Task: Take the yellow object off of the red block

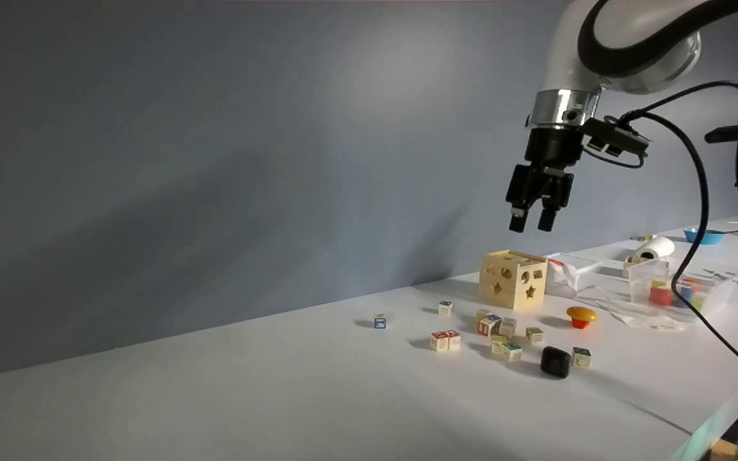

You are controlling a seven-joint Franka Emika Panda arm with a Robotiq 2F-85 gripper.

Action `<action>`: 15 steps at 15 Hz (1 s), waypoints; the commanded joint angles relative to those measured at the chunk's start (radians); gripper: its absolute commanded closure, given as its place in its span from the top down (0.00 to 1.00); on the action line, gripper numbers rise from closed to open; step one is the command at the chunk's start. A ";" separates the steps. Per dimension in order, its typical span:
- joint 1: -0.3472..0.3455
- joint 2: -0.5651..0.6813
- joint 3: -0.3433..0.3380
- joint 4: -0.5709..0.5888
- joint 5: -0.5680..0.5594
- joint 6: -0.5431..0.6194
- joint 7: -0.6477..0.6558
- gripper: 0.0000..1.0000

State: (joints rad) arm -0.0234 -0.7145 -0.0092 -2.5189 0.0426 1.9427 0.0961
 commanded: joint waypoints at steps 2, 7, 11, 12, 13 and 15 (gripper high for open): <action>-0.105 0.164 -0.094 0.145 -0.097 -0.126 -0.055 1.00; -0.152 0.368 -0.180 0.301 -0.096 -0.201 -0.091 1.00; -0.167 0.527 -0.226 0.435 -0.083 -0.295 -0.123 1.00; -0.172 0.564 -0.238 0.463 -0.075 -0.318 -0.135 1.00; -0.177 0.596 -0.253 0.487 -0.056 -0.347 -0.164 1.00; -0.195 0.657 -0.282 0.528 -0.021 -0.392 -0.219 1.00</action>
State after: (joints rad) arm -0.1903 -0.1625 -0.2619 -2.0898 -0.0326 1.6396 -0.0443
